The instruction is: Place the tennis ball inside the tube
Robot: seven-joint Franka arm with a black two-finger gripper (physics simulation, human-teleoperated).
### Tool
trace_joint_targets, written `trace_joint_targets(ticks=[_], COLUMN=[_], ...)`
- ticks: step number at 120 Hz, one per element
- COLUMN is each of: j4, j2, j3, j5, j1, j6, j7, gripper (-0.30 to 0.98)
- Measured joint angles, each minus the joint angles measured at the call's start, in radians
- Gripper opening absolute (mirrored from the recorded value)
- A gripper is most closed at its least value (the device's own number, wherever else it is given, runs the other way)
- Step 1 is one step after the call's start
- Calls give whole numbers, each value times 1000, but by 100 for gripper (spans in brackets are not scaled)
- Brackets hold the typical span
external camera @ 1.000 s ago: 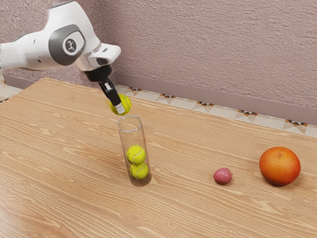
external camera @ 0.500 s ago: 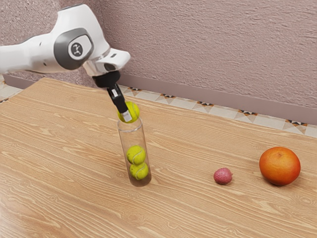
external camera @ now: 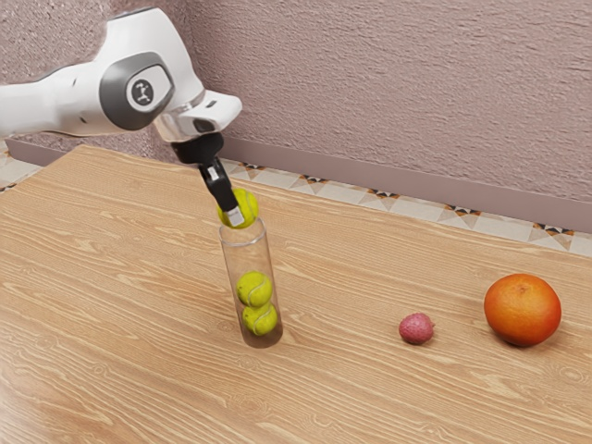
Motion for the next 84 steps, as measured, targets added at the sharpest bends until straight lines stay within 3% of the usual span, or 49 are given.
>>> trace_joint_targets(ticks=[19,42,84], j4=[0,5,172], j2=[0,-2,-2], j3=[-1,1,29], j5=[-5,1,135], j1=[2,6,15], j6=[-4,-21,-254], j7=[5,-4,-217], gripper=[55,63,68])
